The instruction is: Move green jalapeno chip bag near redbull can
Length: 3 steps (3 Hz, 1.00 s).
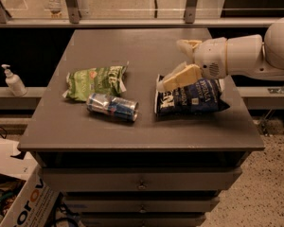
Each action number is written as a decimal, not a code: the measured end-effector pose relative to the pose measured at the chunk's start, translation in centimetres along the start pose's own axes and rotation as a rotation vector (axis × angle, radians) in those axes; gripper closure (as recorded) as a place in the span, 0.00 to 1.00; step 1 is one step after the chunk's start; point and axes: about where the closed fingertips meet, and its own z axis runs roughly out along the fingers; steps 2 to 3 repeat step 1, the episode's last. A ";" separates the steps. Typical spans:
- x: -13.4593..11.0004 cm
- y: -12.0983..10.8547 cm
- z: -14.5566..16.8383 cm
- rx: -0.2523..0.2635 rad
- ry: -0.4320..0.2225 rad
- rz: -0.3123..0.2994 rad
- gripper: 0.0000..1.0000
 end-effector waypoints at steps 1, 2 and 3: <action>0.0 0.0 0.0 0.000 0.000 0.002 0.00; 0.0 0.0 0.0 0.000 0.000 0.002 0.00; 0.0 0.0 0.0 0.000 0.000 0.002 0.00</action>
Offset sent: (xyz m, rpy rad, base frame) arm 0.0000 0.0000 0.0000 0.0000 0.0000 0.0000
